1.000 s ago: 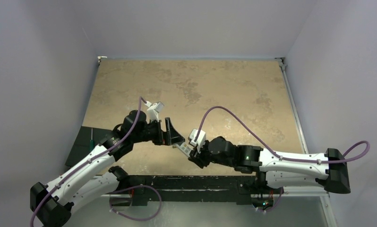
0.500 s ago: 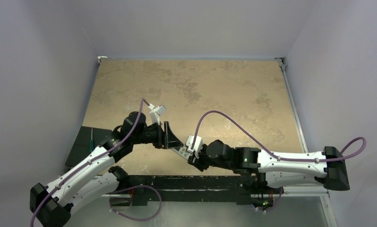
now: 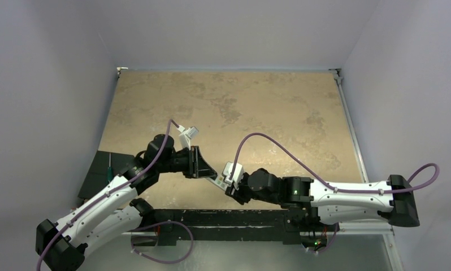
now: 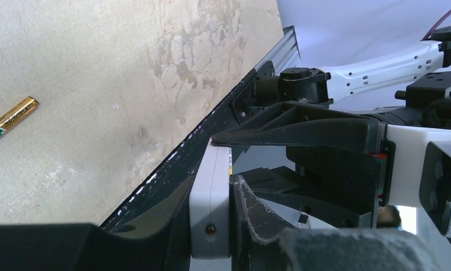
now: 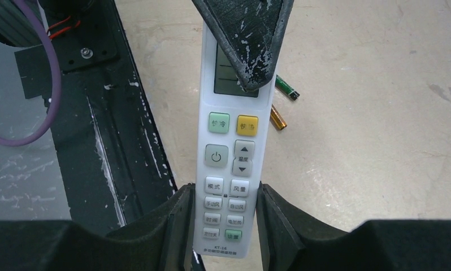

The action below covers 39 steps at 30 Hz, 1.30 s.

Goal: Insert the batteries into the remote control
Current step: Adjust the remote control.

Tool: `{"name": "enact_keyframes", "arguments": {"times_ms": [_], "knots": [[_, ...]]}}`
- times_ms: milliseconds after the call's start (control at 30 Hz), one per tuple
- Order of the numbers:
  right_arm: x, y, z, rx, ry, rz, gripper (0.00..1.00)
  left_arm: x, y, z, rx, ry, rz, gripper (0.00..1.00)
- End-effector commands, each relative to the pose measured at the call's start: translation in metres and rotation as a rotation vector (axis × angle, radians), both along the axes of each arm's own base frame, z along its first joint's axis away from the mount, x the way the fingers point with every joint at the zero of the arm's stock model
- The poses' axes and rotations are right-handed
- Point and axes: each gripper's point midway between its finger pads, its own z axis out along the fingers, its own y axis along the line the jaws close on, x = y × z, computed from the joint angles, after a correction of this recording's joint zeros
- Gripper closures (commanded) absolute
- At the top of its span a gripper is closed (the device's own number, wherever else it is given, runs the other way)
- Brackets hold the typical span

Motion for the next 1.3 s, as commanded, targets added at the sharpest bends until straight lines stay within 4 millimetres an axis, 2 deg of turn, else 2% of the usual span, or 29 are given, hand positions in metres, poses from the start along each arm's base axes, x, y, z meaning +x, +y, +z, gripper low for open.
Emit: {"name": "enact_keyframes", "arguments": {"times_ms": [0,100,300,467,567,833,1167,1267], "knots": [[0.007,0.004,0.028,0.091,-0.043,-0.034,1.0,-0.002,-0.004,0.008,-0.038,-0.026,-0.034,1.0],[0.009,0.001,0.031,0.096,-0.044,-0.048,0.92,0.0,-0.005,0.012,-0.052,-0.03,-0.024,1.0],[0.008,-0.002,0.034,0.102,-0.031,-0.062,0.56,0.005,-0.004,0.014,-0.059,-0.016,0.023,1.0],[0.005,0.0,0.043,0.153,-0.03,-0.043,0.47,0.008,-0.005,0.017,-0.099,0.021,0.069,1.0],[0.007,-0.001,0.053,0.175,-0.038,-0.051,0.39,0.01,-0.004,0.015,-0.106,0.048,0.099,1.0],[0.009,-0.007,0.069,0.196,-0.058,-0.064,0.35,0.016,0.001,0.009,-0.112,0.129,0.206,1.0],[0.021,-0.002,0.062,0.064,-0.143,-0.064,0.36,0.032,0.001,0.017,-0.192,0.256,0.348,1.0],[0.026,-0.001,0.064,0.053,-0.188,-0.08,0.36,0.034,0.001,0.012,-0.165,0.301,0.361,1.0]]}}
